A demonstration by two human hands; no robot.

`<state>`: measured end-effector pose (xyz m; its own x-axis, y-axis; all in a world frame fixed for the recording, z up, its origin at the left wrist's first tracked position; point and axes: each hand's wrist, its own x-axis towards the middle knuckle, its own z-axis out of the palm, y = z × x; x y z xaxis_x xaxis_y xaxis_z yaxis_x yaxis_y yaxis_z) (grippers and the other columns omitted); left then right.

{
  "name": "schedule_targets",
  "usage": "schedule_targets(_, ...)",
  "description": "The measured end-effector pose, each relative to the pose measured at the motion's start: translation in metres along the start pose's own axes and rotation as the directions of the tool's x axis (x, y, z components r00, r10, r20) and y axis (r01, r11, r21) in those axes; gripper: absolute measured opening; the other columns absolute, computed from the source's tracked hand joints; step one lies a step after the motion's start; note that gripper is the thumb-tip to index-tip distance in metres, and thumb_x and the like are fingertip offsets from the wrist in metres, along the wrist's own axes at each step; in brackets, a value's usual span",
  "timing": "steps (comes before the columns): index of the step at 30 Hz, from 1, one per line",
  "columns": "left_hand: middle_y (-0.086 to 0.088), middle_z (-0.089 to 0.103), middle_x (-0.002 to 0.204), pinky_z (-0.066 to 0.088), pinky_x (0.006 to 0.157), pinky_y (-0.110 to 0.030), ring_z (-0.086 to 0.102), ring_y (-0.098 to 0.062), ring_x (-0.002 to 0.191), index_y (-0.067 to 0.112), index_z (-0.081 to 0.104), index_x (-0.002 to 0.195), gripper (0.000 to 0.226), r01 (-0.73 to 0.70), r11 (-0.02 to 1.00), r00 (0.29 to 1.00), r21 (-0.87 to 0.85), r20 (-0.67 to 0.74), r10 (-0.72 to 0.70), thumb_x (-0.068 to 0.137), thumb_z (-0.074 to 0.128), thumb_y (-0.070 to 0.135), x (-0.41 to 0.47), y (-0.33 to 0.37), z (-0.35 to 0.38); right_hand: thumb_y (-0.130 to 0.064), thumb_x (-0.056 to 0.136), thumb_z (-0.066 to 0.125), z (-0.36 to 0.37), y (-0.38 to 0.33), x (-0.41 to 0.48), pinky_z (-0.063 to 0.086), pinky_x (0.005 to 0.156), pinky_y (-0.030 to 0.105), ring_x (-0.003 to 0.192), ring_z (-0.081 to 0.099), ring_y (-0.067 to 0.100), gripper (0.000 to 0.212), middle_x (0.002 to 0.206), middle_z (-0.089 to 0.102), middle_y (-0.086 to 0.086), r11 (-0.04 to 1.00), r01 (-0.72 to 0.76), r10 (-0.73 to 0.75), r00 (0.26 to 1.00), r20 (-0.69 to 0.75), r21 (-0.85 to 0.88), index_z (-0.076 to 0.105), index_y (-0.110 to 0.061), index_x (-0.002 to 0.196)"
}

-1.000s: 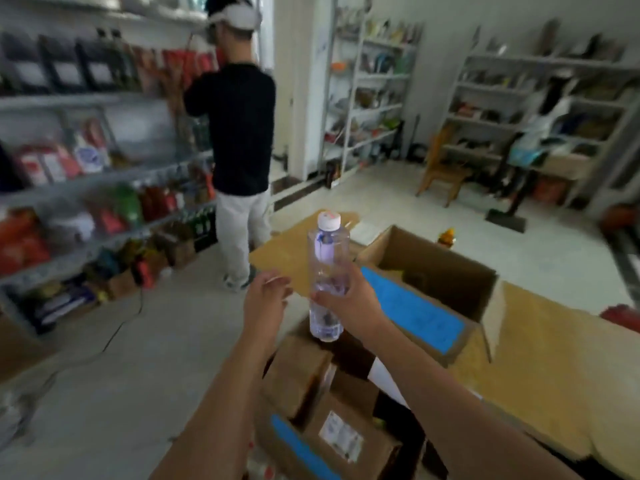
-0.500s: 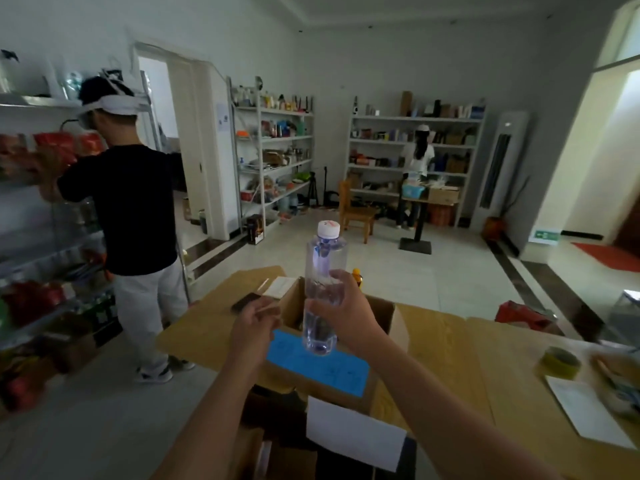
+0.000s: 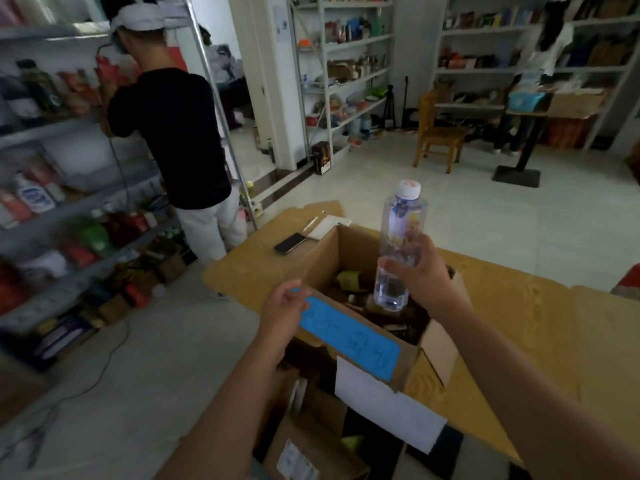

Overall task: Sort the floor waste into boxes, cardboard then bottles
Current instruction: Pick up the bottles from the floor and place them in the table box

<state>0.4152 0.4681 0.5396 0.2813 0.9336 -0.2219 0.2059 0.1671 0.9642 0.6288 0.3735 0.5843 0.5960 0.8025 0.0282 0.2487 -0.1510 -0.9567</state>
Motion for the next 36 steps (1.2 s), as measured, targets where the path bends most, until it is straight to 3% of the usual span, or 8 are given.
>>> schedule_targets(4, -0.003, 0.059, 0.122, 0.050, 0.076, -0.023, 0.060, -0.009, 0.098, 0.030, 0.053, 0.116, 0.036, 0.119, 0.992, 0.993, 0.048, 0.000, -0.119, 0.091, 0.059, 0.005, 0.024, -0.027, 0.023, -0.025, 0.079, 0.078, -0.001, 0.041, 0.050, 0.053, 0.095, 0.045, 0.114, 0.060, 0.020, 0.074, 0.125, 0.059, -0.003, 1.000, -0.028, 0.029, 0.997, 0.067, -0.009, 0.037, -0.024, 0.141)
schedule_targets(9, -0.001, 0.044, 0.141, 0.046, 0.104, -0.039, 0.052, -0.020, 0.121, 0.034, 0.032, 0.145, 0.061, 0.211, 0.951, 0.973, 0.226, 0.044, -0.227, 0.094, 0.059, 0.017, 0.033, -0.053, 0.047, -0.029, 0.079, 0.078, 0.012, 0.083, 0.098, 0.052, 0.087, 0.035, 0.105, 0.062, 0.015, 0.073, 0.110, 0.061, -0.012, 0.981, -0.032, 0.069, 0.979, 0.192, -0.190, 0.039, -0.031, 0.140)
schedule_targets(12, 0.006, 0.044, 0.138, 0.049, 0.100, -0.033, 0.053, -0.017, 0.119, 0.033, 0.024, 0.151, 0.066, 0.226, 0.936, 0.963, 0.269, 0.082, -0.256, 0.096, 0.059, 0.023, 0.035, -0.055, 0.063, -0.049, 0.076, 0.074, 0.025, 0.113, 0.121, 0.053, 0.091, 0.048, 0.112, 0.061, 0.022, 0.085, 0.128, 0.060, -0.002, 0.918, 0.028, 0.082, 0.962, 0.259, -0.395, 0.025, -0.042, 0.144)
schedule_targets(16, 0.005, 0.037, 0.142, 0.048, 0.066, -0.014, 0.049, -0.011, 0.110, 0.038, 0.018, 0.152, 0.067, 0.239, 0.919, 0.942, 0.312, 0.156, -0.298, 0.097, 0.056, 0.027, 0.044, -0.046, 0.086, -0.058, 0.085, 0.061, 0.043, 0.137, 0.144, 0.043, 0.100, 0.055, 0.125, 0.048, 0.034, 0.089, 0.141, 0.046, 0.011, 0.768, 0.061, 0.176, 0.937, 0.301, -0.638, 0.005, -0.042, 0.152)
schedule_targets(20, 0.000, 0.020, 0.159, 0.047, 0.093, -0.023, 0.045, -0.018, 0.127, 0.036, 0.015, 0.154, 0.073, 0.214, 0.892, 0.942, 0.398, 0.160, -0.297, 0.096, 0.058, 0.029, 0.050, -0.046, 0.097, -0.053, 0.091, 0.056, 0.070, 0.143, 0.164, 0.035, 0.105, 0.054, 0.132, 0.039, 0.036, 0.082, 0.144, 0.039, 0.014, 0.630, 0.121, 0.181, 0.937, 0.297, -0.767, 0.006, -0.038, 0.154)
schedule_targets(23, 0.001, 0.016, 0.161, 0.046, 0.103, -0.034, 0.046, -0.020, 0.129, 0.036, 0.012, 0.154, 0.075, 0.219, 0.872, 0.937, 0.438, 0.156, -0.314, 0.096, 0.058, 0.027, 0.051, -0.047, 0.099, -0.041, 0.092, 0.057, 0.087, 0.154, 0.171, 0.035, 0.106, 0.054, 0.133, 0.035, 0.035, 0.067, 0.145, 0.035, 0.013, 0.575, 0.138, 0.262, 0.903, 0.342, -0.806, 0.023, -0.032, 0.150)
schedule_targets(28, 0.002, 0.012, 0.162, 0.038, 0.100, -0.022, 0.039, -0.010, 0.129, 0.040, 0.016, 0.153, 0.068, 0.230, 0.862, 0.924, 0.451, 0.178, -0.339, 0.098, 0.054, 0.028, 0.054, -0.047, 0.092, -0.020, 0.095, 0.052, 0.095, 0.199, 0.168, 0.045, 0.097, 0.042, 0.116, 0.055, 0.035, 0.035, 0.126, 0.058, 0.018, 0.635, 0.040, 0.452, 0.790, 0.413, -0.772, 0.057, -0.005, 0.127)
schedule_targets(36, -0.001, 0.017, 0.161, 0.040, 0.096, -0.020, 0.043, -0.010, 0.128, 0.040, 0.020, 0.152, 0.064, 0.243, 0.873, 0.924, 0.422, 0.172, -0.340, 0.099, 0.053, 0.026, 0.061, -0.048, 0.092, -0.020, 0.101, 0.042, 0.101, 0.189, 0.171, 0.045, 0.096, 0.040, 0.117, 0.055, 0.034, 0.040, 0.132, 0.056, 0.019, 0.749, 0.046, 0.374, 0.794, 0.479, -0.661, 0.046, -0.005, 0.138)
